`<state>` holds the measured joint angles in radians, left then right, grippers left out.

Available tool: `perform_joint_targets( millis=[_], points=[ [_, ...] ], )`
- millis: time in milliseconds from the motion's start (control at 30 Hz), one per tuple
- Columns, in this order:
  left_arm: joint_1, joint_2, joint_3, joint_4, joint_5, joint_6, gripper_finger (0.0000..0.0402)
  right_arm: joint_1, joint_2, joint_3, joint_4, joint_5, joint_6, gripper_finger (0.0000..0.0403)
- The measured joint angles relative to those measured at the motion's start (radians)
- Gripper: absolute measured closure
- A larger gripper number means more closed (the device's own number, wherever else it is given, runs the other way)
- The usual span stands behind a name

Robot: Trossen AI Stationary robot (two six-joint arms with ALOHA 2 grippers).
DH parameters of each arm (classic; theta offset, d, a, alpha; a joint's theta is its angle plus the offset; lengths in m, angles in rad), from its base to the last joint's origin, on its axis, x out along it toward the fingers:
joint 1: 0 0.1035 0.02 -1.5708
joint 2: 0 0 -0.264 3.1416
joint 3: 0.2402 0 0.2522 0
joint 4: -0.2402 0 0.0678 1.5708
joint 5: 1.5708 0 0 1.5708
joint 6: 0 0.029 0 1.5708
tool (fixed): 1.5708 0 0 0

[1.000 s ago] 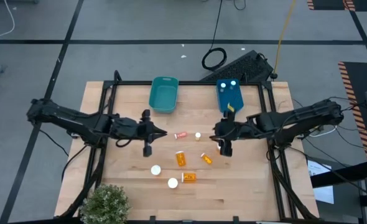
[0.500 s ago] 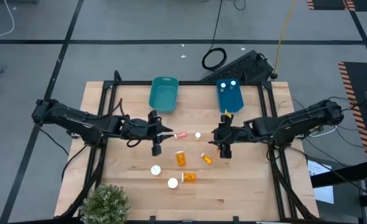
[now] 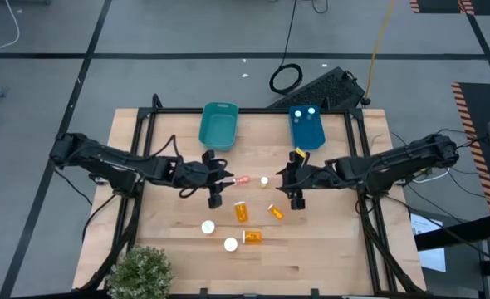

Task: Pick and place medicine bottles into bin by pill shape (circle, oval)
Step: Put the small pink pill bottle into the blue bin

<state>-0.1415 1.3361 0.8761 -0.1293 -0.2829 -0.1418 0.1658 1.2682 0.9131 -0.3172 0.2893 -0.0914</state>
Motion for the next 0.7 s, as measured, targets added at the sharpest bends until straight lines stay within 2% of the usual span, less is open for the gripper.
perform_joint_targets(
  millis=[533, 700],
  points=[
    [0.077, 0.282, 0.0, -0.025, -0.008, -0.027, 0.0278, -0.029, 0.0, -0.04, -0.001, -0.002, -0.037, 0.0193],
    [0.082, 0.334, 0.0, -0.025, -0.009, -0.046, 0.0257, -0.029, 0.0, -0.04, -0.001, -0.002, -0.037, 0.0193]
  ],
)
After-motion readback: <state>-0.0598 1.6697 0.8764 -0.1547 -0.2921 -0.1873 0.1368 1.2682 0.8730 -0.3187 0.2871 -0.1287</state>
